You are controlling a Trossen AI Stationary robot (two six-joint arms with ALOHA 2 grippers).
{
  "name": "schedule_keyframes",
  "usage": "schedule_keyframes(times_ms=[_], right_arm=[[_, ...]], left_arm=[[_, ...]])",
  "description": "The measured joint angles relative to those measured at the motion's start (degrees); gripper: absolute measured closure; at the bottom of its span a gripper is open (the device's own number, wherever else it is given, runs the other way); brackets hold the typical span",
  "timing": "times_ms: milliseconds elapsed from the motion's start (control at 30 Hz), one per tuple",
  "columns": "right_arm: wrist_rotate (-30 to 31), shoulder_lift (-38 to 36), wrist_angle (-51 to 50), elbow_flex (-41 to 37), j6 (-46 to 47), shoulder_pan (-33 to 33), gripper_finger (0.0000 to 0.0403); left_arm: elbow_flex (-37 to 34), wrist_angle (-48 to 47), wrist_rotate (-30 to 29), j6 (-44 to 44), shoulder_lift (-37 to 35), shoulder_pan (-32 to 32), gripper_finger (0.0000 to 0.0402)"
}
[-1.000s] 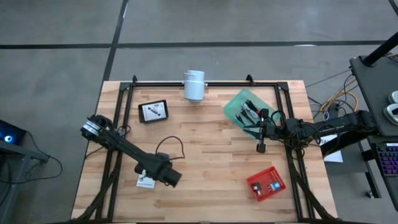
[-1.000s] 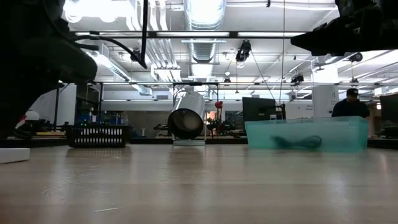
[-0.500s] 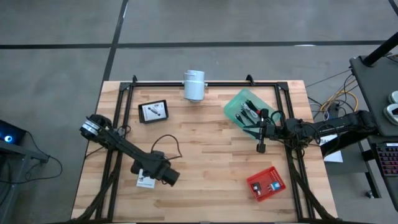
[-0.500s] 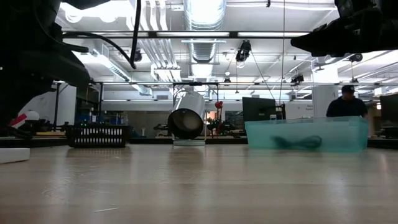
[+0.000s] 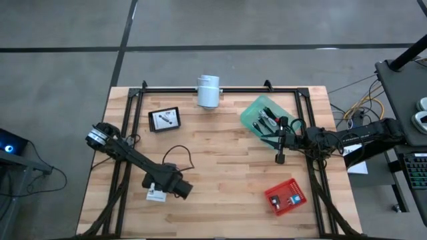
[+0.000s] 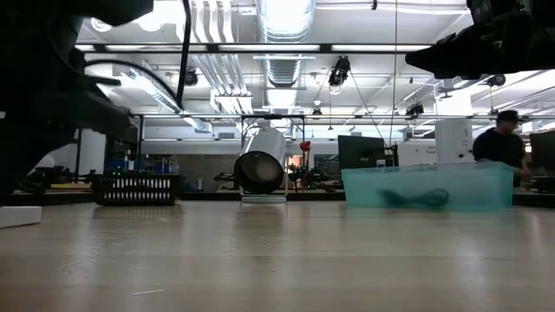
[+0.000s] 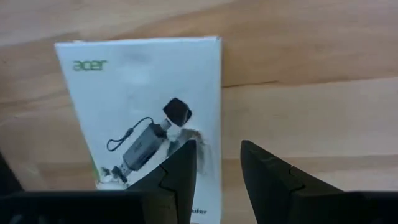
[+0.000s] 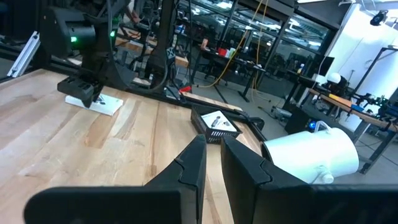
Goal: Pick and place items into bin
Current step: Put the white card reader box into the black bin
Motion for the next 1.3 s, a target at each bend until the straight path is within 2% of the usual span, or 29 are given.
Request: schedule_keyframes(times_ms=[300,433,667,767,933,1067,1200,1300], right_arm=[[0.00,0.00,-0.07,0.00,0.00,0.00,0.0364],[0.00,0.00,-0.07,0.00,-0.02,0.00,0.0364],[0.00,0.02,-0.07,0.00,-0.09,0.00,0.0364],[0.00,0.00,-0.07,0.00,-0.70,0.00,0.0364],[0.00,0.00,-0.05,0.00,-1.09,0.00,0.0364],[0.00,0.00,-0.04,0.00,-1.11,0.00,0.0364],[0.00,0.00,-0.01,0.00,-1.49,0.00,0.0364],[-0.01,0.02,0.00,0.00,-1.53,0.00,0.0364]], left_arm=[[-3.39,0.33,1.95,0.04,0.00,-0.22,0.0292],[-5.80,4.69,2.29,1.13,-0.36,-0.22,0.0292],[-7.64,8.14,2.40,9.72,-0.44,-0.20,0.0297],[-7.66,8.37,2.78,15.33,-0.48,-0.17,0.0321],[-7.01,9.06,3.37,24.86,-0.55,-0.15,0.0385],[-6.66,9.62,3.38,34.40,-0.76,-0.20,0.0392],[-6.66,9.56,-0.27,41.93,-1.28,-0.33,0.0396],[-6.25,9.39,-5.88,46.48,-1.93,-0.08,0.0398]])
